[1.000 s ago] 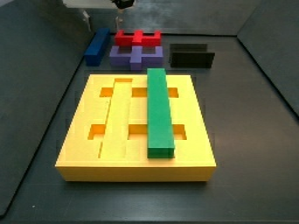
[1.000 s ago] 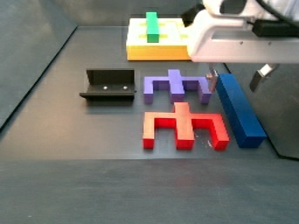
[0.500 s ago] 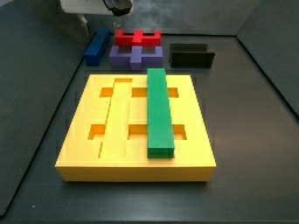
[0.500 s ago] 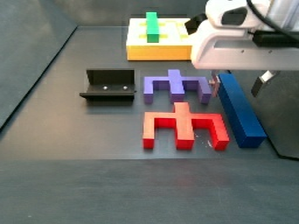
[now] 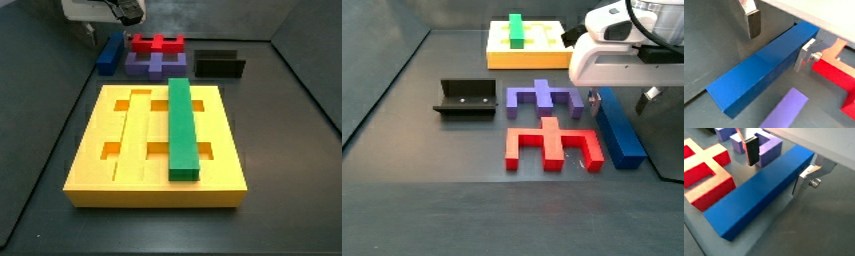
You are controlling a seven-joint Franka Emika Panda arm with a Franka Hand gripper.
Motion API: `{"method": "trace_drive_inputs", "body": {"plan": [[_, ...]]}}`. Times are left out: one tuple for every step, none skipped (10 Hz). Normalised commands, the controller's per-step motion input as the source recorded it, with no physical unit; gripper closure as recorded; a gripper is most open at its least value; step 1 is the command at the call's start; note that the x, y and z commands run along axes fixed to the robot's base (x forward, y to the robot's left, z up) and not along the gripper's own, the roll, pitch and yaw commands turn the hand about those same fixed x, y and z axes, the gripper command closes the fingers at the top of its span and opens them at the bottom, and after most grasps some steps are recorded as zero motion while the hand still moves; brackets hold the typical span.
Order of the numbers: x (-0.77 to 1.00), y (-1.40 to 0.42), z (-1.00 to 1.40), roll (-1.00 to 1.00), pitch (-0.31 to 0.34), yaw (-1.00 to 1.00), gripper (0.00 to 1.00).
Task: Pick up the blue object. Move up. Move to above the board. Insert the blue object.
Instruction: Pick up the blue object.
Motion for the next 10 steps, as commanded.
{"method": "trace_drive_inputs", "body": {"plan": [[-0.09, 0.03, -0.21, -0.06, -0.077, 0.0, 0.0], [-0.1, 0.07, -0.26, -0.1, -0.113, 0.0, 0.0], [-0.06, 0.08, -0.25, -0.11, -0.117, 0.0, 0.0], [0.0, 0.11, -0.25, -0.13, -0.076, 0.0, 0.0], [0.0, 0.1, -0.22, -0.12, -0.079, 0.0, 0.0], [-0.01, 0.09, -0.17, -0.11, -0.064, 0.0, 0.0], [-0.09, 0.03, -0.07, -0.12, -0.084, 0.0, 0.0], [-0.15, 0.0, -0.01, -0.1, -0.104, -0.01, 0.0], [-0.3, 0.0, -0.04, -0.06, -0.1, -0.06, 0.0], [-0.32, 0.0, -0.07, -0.05, -0.107, -0.07, 0.0]]}}
